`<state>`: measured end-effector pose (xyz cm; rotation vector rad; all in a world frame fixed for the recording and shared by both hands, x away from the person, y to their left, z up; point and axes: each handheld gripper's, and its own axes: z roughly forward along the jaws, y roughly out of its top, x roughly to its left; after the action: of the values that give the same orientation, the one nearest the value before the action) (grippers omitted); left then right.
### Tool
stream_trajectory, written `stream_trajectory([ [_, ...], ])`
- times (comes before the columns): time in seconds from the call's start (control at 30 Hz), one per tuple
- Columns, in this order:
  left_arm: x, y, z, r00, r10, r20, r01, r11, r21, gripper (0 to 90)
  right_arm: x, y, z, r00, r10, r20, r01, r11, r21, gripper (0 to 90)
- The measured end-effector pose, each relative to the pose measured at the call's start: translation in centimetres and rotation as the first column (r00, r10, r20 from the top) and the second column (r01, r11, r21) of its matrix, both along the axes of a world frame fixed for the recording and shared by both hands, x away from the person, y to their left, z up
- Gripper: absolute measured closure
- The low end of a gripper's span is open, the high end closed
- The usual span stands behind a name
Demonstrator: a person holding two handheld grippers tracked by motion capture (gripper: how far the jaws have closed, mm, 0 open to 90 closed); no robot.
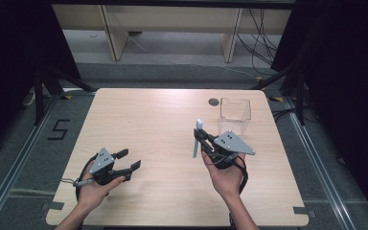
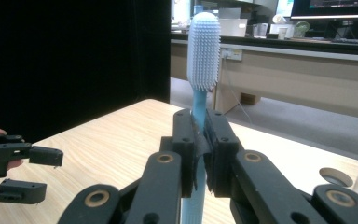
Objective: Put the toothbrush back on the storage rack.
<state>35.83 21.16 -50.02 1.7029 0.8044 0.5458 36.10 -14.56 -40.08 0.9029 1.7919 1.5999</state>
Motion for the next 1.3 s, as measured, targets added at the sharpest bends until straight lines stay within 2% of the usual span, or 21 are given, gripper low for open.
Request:
stream_trajectory([
  [0.07,-0.1,0.2,-0.3,0.9999,0.01,-0.001,-0.01,0.9999,0.011,30.7,0.0,-0.1,0.0,1.0,0.0,-0.008,0.0,1.0,-0.009,84.4],
  [0.1,-0.1,0.2,-0.6,0.9999,0.013,0.005,-0.013,0.9999,-0.009,30.5,0.1,-0.3,0.1,1.0,-0.007,0.006,0.007,0.9997,-0.023,84.4],
  [0.13,-0.1,0.3,-0.7,0.9998,0.018,0.007,-0.018,0.9998,-0.003,29.8,0.0,-0.3,0.1,0.9998,-0.01,-0.015,0.01,0.9999,-0.01,84.4],
  [0.2,-0.2,0.4,-1.0,0.9996,0.027,0.012,-0.027,0.9996,-0.002,29.1,0.2,-0.5,0.1,0.9996,-0.021,0.017,0.021,0.9995,-0.024,84.4],
  [0.27,-0.2,0.4,-1.3,0.9995,0.026,0.021,-0.025,0.9994,-0.022,28.7,0.2,-0.6,0.2,0.9998,-0.017,-0.003,0.017,0.9997,-0.017,84.4],
  [0.3,-0.3,0.5,-1.4,0.9992,0.029,0.026,-0.029,0.9996,-0.003,28.5,0.2,-0.7,0.2,0.9998,-0.018,-0.005,0.018,0.9997,-0.017,84.4],
  [0.4,-0.3,0.4,-1.8,0.999,0.028,0.034,-0.027,0.9995,-0.015,28.0,0.3,-0.9,0.2,0.9998,-0.02,0.001,0.02,0.9996,-0.02,84.4],
  [0.43,-0.3,0.5,-1.8,0.9989,0.03,0.036,-0.031,0.9995,0.009,27.9,0.2,-0.9,0.2,0.9996,-0.029,-0.006,0.029,0.9993,-0.023,84.4],
  [0.47,-0.3,0.4,-2.0,0.9989,0.031,0.035,-0.03,0.9995,-0.008,27.7,0.2,-1.1,0.2,0.9993,-0.036,0.005,0.036,0.9989,-0.031,84.4],
  [0.5,-0.3,0.5,-2.0,0.9988,0.033,0.037,-0.033,0.9993,0.018,27.7,0.3,-1.0,0.2,0.9998,-0.021,-0.003,0.021,0.9997,-0.013,84.4],
  [0.53,-0.3,0.3,-2.2,0.999,0.032,0.031,-0.032,0.9995,0.002,27.6,0.2,-1.2,0.2,0.999,-0.045,-0.001,0.045,0.9988,-0.02,84.4],
  [0.67,-0.3,0.4,-2.1,0.9983,0.036,0.046,-0.037,0.9992,0.016,27.2,0.3,-1.4,0.3,0.9989,-0.045,-0.013,0.045,0.9988,-0.021,84.4],
  [0.7,-0.3,0.5,-2.1,0.9977,0.038,0.056,-0.039,0.999,0.019,27.1,0.4,-1.6,0.3,0.9981,-0.058,0.023,0.058,0.9976,-0.036,84.4],
  [0.73,-0.3,0.5,-2.2,0.9973,0.04,0.061,-0.041,0.999,0.018,27.1,0.3,-1.5,0.3,0.9987,-0.051,-0.005,0.051,0.9985,-0.019,84.4],
  [0.8,-0.4,0.5,-2.1,0.9973,0.041,0.061,-0.043,0.9988,0.025,27.2,0.4,-1.7,0.4,0.9986,-0.052,-0.001,0.052,0.9983,-0.024,84.4],
  [1.0,-0.4,0.6,-2.1,0.9968,0.046,0.065,-0.047,0.9988,0.017,27.9,0.6,-2.0,0.3,0.9973,-0.073,0.004,0.073,0.9969,-0.029,84.4],
  [1.03,-0.4,0.4,-2.3,0.9968,0.048,0.064,-0.047,0.9988,-0.009,28.5,0.8,-2.1,0.3,0.9974,-0.072,0.006,0.072,0.997,-0.028,84.4],
  [1.1,-0.4,0.4,-2.3,0.9965,0.046,0.07,-0.045,0.9989,-0.008,28.6,0.8,-2.2,0.3,0.9966,-0.081,0.014,0.081,0.9958,-0.041,84.4],
  [1.13,-0.5,0.4,-2.3,0.9964,0.044,0.073,-0.044,0.999,-0.004,28.7,0.9,-2.1,0.2,0.9973,-0.073,-0.006,0.073,0.9971,-0.02,84.4],
  [1.2,-0.5,0.4,-2.3,0.9963,0.046,0.072,-0.046,0.9989,-0.005,28.8,1.1,-2.4,0.3,0.9956,-0.092,0.015,0.093,0.9946,-0.046,84.4],
  [1.3,-0.4,0.5,-2.3,0.996,0.053,0.072,-0.052,0.9986,-0.012,28.7,1.4,-2.6,0.4,0.9957,-0.091,0.014,0.092,0.9954,-0.028,84.4],
])
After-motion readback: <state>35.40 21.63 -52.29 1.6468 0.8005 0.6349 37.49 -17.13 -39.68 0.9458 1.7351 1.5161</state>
